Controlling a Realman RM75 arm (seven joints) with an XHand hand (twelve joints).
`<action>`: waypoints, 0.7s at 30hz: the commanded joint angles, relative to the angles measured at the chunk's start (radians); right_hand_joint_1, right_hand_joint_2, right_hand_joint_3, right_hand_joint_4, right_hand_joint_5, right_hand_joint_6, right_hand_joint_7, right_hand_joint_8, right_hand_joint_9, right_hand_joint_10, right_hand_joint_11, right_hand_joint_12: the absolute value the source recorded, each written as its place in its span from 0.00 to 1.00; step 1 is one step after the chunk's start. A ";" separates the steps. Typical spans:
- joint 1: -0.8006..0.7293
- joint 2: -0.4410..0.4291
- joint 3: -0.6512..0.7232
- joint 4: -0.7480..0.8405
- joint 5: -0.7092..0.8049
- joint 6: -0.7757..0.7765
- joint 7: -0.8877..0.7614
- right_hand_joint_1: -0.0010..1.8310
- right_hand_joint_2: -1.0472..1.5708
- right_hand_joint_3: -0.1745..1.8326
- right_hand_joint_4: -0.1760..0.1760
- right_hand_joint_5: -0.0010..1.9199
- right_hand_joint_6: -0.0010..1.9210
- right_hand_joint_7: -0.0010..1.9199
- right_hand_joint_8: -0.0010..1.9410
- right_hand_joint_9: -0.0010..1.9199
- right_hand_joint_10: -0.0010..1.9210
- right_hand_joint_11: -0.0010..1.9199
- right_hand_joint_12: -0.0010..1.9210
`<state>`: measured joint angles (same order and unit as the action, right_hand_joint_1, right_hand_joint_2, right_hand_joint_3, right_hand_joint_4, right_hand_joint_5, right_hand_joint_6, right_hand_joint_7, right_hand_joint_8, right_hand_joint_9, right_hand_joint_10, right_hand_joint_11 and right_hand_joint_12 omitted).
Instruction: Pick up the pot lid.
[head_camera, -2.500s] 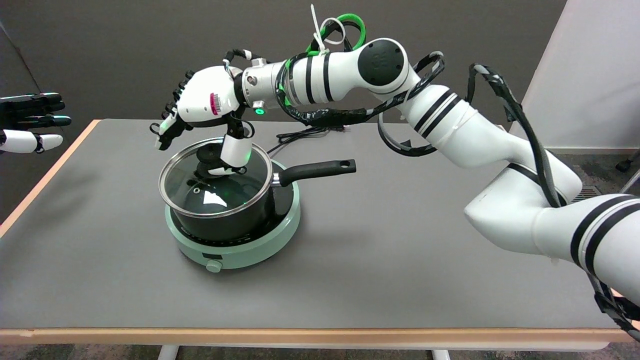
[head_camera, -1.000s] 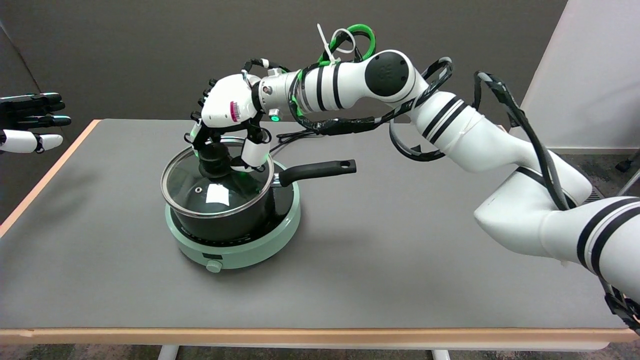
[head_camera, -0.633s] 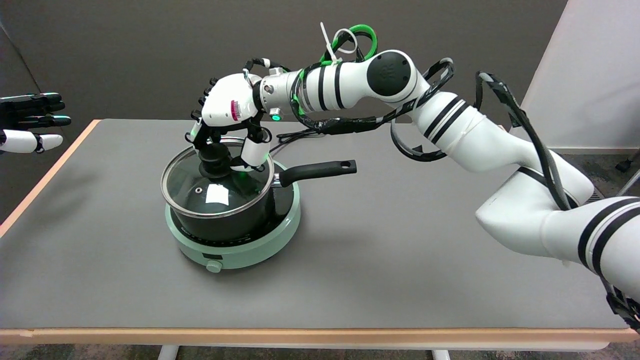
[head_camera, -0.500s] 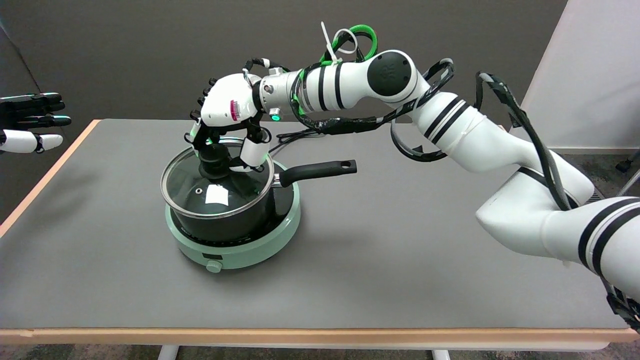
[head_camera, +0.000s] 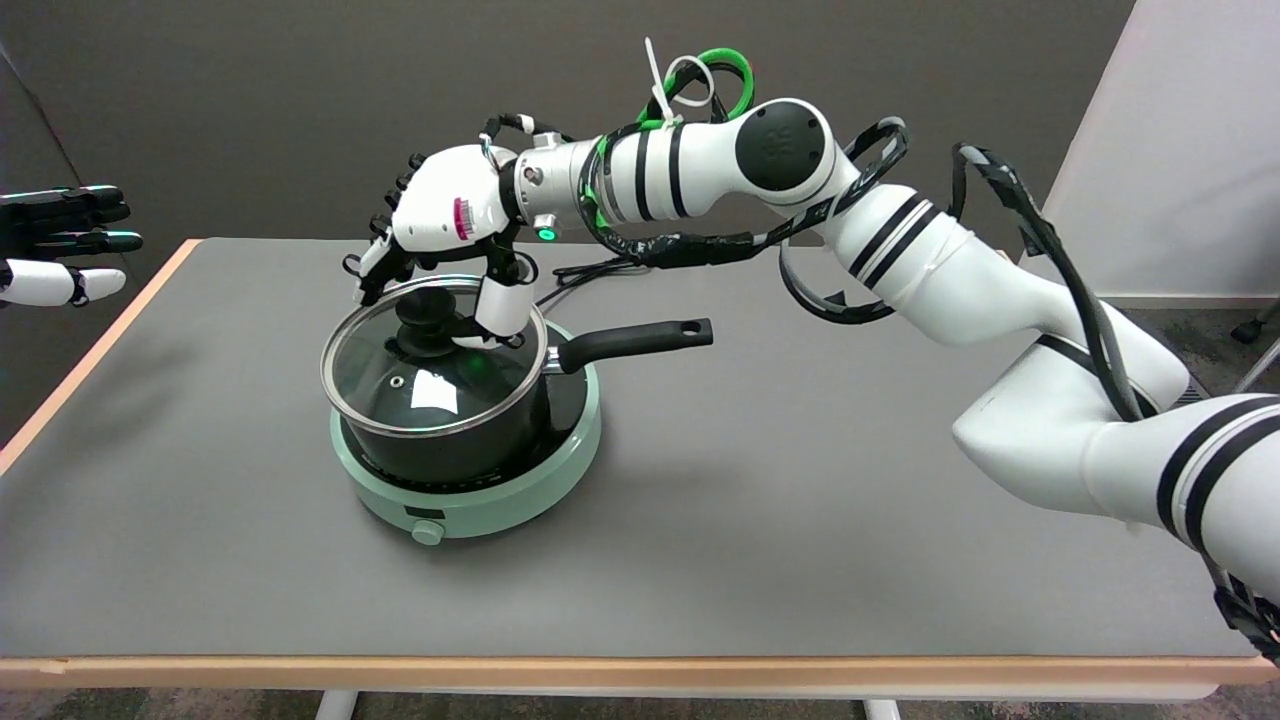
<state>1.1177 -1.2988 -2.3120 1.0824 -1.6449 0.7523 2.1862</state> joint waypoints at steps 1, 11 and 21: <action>-0.003 0.000 0.000 0.012 0.028 0.002 0.001 0.45 0.62 0.56 0.89 0.23 0.10 0.34 0.11 0.37 0.27 0.28 0.55; -0.003 -0.001 -0.013 0.008 0.032 -0.004 0.001 0.44 0.63 0.55 0.97 0.29 0.13 0.36 0.12 0.38 0.27 0.28 0.55; -0.011 -0.003 -0.013 0.002 0.039 -0.019 0.001 0.45 0.65 0.52 1.00 0.33 0.19 0.40 0.15 0.40 0.28 0.28 0.53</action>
<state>1.1147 -1.2994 -2.3199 1.0897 -1.6184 0.7482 2.1875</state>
